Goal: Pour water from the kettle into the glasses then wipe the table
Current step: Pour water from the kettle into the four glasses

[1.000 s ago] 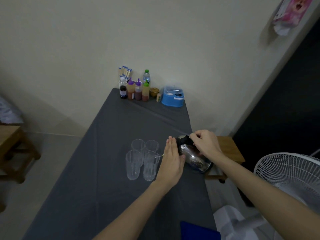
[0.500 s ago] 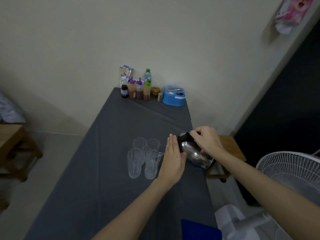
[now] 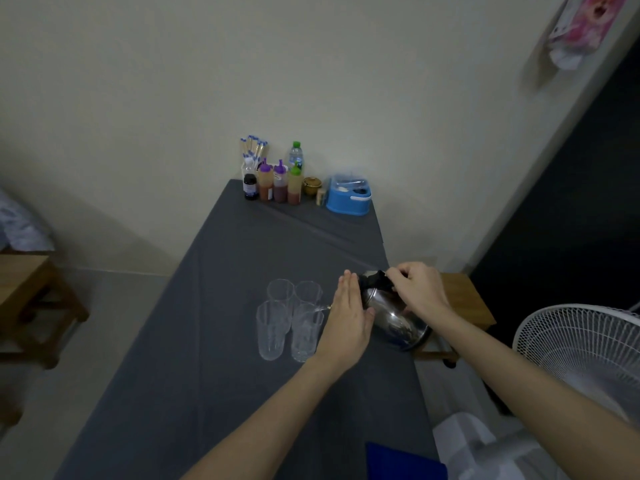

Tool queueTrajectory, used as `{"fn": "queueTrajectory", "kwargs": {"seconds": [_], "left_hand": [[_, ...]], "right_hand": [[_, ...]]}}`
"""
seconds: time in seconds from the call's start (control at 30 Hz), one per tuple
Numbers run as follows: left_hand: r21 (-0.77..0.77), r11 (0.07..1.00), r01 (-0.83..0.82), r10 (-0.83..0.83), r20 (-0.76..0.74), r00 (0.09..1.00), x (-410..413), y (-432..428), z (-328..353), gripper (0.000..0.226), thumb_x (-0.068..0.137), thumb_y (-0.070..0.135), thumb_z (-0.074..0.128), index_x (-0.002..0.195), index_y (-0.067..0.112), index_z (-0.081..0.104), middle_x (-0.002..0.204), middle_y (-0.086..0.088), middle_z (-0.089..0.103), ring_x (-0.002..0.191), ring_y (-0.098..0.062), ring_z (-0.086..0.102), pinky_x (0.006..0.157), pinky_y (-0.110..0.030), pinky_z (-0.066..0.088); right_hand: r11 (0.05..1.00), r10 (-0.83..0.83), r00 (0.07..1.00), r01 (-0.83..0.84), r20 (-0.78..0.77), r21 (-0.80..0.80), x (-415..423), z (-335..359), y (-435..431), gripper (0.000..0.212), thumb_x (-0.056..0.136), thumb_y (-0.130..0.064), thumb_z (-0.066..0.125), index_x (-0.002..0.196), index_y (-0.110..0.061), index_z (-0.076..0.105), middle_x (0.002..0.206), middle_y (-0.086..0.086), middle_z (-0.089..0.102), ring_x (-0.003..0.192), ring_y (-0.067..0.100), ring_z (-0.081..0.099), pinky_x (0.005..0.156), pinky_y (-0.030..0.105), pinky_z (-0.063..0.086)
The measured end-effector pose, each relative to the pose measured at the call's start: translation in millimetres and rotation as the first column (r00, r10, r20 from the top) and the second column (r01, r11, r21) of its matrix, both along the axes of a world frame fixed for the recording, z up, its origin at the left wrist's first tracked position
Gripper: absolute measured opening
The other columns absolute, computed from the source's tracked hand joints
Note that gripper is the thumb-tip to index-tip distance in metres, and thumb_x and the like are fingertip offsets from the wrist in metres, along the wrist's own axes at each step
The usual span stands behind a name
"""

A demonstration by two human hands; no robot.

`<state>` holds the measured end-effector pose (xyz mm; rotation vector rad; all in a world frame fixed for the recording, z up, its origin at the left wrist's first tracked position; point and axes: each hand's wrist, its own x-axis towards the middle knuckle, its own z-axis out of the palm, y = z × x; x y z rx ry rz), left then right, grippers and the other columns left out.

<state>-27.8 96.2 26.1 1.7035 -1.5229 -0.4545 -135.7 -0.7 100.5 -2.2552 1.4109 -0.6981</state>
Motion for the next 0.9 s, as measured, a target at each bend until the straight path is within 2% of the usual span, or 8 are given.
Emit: {"fn": "queueTrajectory", "kwargs": {"seconds": [0.2,0.37,0.53,0.67,0.8,0.9], "left_hand": [[0.045,0.995,0.092,-0.096,0.095,0.991,7,-2,1,0.064,0.103,0.024,0.033,0.152,0.004,-0.003,0.162,-0.009,-0.006,0.15,-0.018,-0.007,0.118,-0.022,-0.005],[0.055,0.985,0.165,-0.174,0.224,0.959,8,-3,2,0.062,0.102,0.022,0.034,0.152,0.002,0.001,0.162,-0.011,-0.004,0.15,-0.021,-0.007,0.115,-0.022,-0.01],[0.031,0.982,0.187,-0.185,0.369,0.911,13,-3,3,0.06,0.101,0.021,0.033,0.151,-0.001,0.007,0.161,-0.016,0.001,0.15,-0.026,-0.002,0.118,-0.028,-0.009],[-0.027,0.985,0.17,-0.141,0.437,0.888,23,-1,9,0.066,0.092,0.03,0.017,0.149,-0.005,0.014,0.159,-0.022,0.011,0.149,-0.032,0.008,0.117,-0.036,-0.009],[-0.053,0.992,0.114,-0.08,0.437,0.896,41,3,10,0.07,0.09,0.034,0.013,0.15,-0.003,0.013,0.16,-0.019,0.008,0.15,-0.029,0.004,0.117,-0.033,-0.009],[-0.074,0.996,0.052,-0.02,0.373,0.928,52,9,11,0.068,0.092,0.033,0.018,0.15,-0.001,0.01,0.161,-0.017,0.006,0.15,-0.027,0.001,0.118,-0.031,-0.009]], "right_hand": [[0.978,-0.166,0.975,0.143,0.146,0.153,-11,-20,9,0.039,0.088,-0.026,0.054,0.05,-0.015,0.057,0.051,0.0,0.06,0.051,0.016,0.055,0.053,0.03,0.038],[0.908,-0.356,0.866,0.232,0.35,0.35,-20,-41,20,0.034,0.089,-0.024,0.055,0.059,-0.013,0.064,0.058,0.0,0.062,0.059,0.015,0.058,0.057,0.028,0.041],[0.868,-0.45,0.763,0.252,0.464,0.427,-18,-51,27,0.031,0.088,-0.022,0.056,0.061,-0.009,0.065,0.061,0.003,0.062,0.066,0.019,0.06,0.065,0.032,0.043],[0.85,-0.481,0.697,0.221,0.532,0.479,-5,-52,27,0.031,0.085,-0.02,0.056,0.055,-0.017,0.061,0.056,-0.001,0.058,0.064,0.017,0.057,0.065,0.034,0.043],[0.896,-0.387,0.749,0.168,0.537,0.412,15,-43,25,0.041,0.083,-0.022,0.056,0.043,-0.023,0.059,0.049,-0.006,0.056,0.062,0.017,0.057,0.063,0.032,0.043],[0.935,-0.283,0.814,0.117,0.508,0.334,33,-30,27,0.036,0.087,-0.018,0.056,0.052,-0.019,0.063,0.052,-0.004,0.059,0.059,0.014,0.058,0.059,0.028,0.042]]}}
